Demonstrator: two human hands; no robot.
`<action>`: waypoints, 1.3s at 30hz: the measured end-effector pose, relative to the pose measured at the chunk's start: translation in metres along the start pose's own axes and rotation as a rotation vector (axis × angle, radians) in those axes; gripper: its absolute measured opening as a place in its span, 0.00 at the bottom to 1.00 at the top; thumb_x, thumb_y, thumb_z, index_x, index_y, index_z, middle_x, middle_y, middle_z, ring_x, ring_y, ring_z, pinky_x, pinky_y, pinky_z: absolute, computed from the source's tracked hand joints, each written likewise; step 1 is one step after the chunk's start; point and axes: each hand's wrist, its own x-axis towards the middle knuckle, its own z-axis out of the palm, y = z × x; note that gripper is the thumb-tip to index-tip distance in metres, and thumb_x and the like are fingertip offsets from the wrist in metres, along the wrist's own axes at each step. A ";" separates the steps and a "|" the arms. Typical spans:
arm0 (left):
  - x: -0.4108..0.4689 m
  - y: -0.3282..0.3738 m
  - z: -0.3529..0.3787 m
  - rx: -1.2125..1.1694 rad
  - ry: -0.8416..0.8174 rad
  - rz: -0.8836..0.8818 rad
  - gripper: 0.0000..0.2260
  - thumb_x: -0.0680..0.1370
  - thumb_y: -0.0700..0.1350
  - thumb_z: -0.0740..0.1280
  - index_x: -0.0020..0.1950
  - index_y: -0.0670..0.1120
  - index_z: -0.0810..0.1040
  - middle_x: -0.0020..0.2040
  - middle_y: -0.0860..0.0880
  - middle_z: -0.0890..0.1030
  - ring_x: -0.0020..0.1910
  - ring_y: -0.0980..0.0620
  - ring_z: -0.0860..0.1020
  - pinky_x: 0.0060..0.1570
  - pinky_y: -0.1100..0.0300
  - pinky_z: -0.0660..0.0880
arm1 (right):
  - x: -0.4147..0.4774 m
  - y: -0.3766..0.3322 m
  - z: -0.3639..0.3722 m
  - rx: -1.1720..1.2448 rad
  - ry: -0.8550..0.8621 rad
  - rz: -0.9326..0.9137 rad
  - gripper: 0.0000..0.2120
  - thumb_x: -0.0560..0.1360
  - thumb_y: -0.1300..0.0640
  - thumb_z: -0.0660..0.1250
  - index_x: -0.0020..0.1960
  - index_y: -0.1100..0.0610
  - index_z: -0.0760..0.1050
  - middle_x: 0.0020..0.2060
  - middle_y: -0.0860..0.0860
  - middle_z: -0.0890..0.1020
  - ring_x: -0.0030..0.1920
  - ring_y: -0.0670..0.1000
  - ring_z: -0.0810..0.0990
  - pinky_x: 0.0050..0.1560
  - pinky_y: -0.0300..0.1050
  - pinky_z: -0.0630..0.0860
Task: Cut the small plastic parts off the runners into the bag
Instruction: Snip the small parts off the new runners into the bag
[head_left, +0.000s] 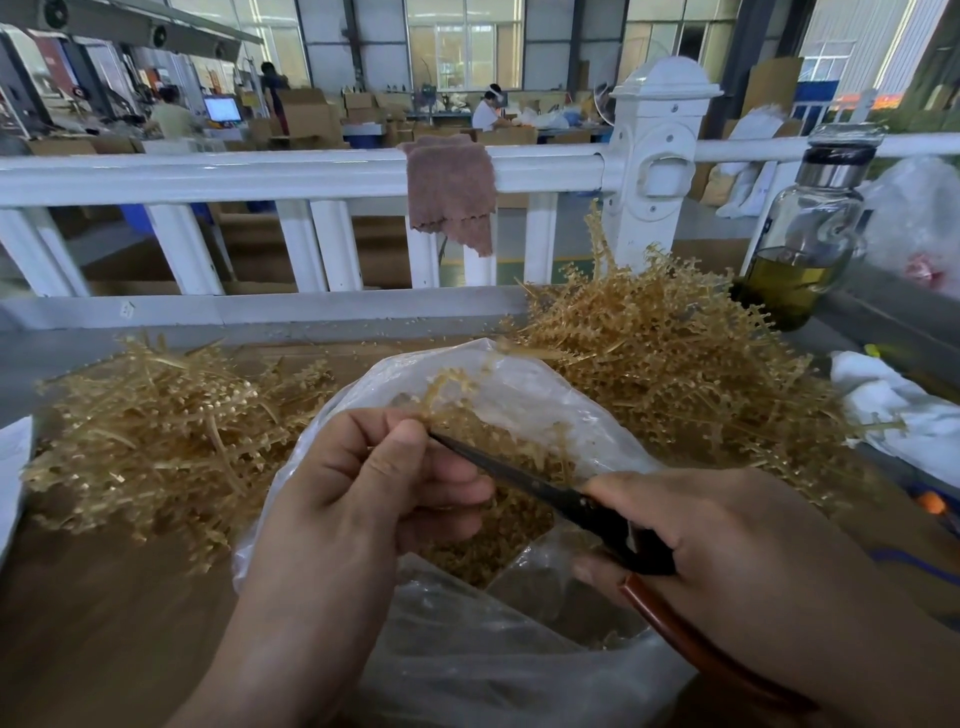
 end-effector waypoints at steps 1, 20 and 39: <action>0.000 0.000 -0.001 0.006 0.013 0.005 0.07 0.76 0.51 0.68 0.39 0.53 0.82 0.42 0.37 0.85 0.42 0.40 0.86 0.36 0.56 0.81 | 0.000 0.000 0.000 0.008 -0.001 0.001 0.24 0.70 0.28 0.52 0.52 0.41 0.77 0.35 0.36 0.77 0.35 0.39 0.76 0.32 0.32 0.67; 0.001 0.011 -0.009 0.132 0.011 0.021 0.07 0.80 0.44 0.67 0.45 0.51 0.84 0.35 0.42 0.85 0.36 0.42 0.86 0.33 0.58 0.81 | 0.004 0.001 -0.001 0.188 -0.126 0.020 0.25 0.70 0.28 0.61 0.53 0.46 0.76 0.37 0.43 0.79 0.37 0.43 0.78 0.36 0.37 0.70; -0.002 0.019 -0.012 1.253 -0.162 0.560 0.08 0.74 0.59 0.63 0.50 0.59 0.74 0.41 0.59 0.78 0.36 0.57 0.77 0.30 0.60 0.73 | 0.000 0.011 -0.016 -0.014 -0.235 0.005 0.22 0.68 0.27 0.58 0.51 0.41 0.71 0.36 0.38 0.76 0.40 0.37 0.75 0.34 0.35 0.67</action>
